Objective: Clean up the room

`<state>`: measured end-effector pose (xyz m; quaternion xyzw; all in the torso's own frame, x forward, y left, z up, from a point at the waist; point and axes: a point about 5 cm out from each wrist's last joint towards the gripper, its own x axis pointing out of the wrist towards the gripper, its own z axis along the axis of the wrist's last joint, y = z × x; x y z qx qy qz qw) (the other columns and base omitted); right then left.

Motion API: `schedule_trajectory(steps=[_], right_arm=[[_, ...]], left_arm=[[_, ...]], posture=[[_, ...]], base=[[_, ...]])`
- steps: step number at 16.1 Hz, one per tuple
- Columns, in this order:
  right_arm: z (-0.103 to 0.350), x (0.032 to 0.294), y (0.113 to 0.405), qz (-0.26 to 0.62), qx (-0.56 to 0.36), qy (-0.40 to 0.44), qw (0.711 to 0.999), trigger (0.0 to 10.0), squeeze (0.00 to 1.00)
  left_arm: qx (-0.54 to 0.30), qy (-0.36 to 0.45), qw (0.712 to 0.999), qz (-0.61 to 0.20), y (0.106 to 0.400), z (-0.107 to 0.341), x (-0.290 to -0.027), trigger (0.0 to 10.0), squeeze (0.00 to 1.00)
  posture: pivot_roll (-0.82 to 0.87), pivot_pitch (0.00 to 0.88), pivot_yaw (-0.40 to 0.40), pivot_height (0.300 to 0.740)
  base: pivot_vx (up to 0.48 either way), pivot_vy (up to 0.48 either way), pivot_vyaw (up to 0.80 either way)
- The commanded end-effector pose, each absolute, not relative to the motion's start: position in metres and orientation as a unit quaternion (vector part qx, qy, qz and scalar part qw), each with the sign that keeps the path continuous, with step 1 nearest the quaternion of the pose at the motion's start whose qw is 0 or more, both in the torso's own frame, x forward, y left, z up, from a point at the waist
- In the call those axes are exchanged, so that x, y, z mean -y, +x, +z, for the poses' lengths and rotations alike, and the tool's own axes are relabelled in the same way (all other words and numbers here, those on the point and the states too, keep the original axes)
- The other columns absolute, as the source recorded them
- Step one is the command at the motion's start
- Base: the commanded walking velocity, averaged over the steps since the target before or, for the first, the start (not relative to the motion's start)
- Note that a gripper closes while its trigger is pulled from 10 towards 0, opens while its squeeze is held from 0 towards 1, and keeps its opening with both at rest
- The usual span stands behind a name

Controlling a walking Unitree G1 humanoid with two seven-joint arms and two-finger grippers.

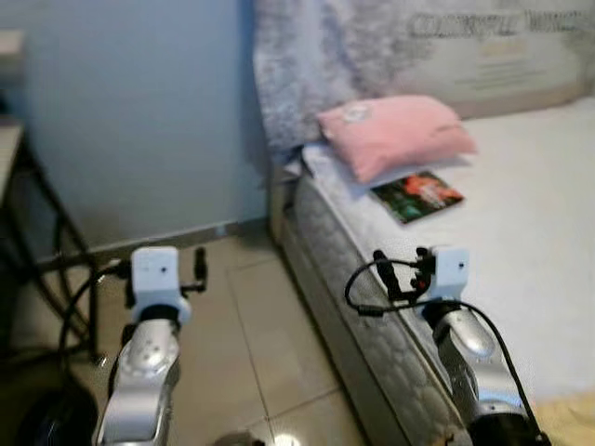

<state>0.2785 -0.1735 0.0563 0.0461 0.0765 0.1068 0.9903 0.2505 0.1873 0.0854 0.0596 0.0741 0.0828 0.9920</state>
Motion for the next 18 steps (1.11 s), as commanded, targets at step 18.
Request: schedule_trajectory(steps=[18], right_arm=[[0.057,0.185,0.285,-0.005,-0.056,0.046,0.997,10.0,0.0]], left_arm=[[-0.032,0.076,0.997,-0.006,0.257,0.105,-0.176,10.0,0.0]], posture=[[0.02,0.0,0.033,0.74]], base=[[0.338,0.0,0.26]])
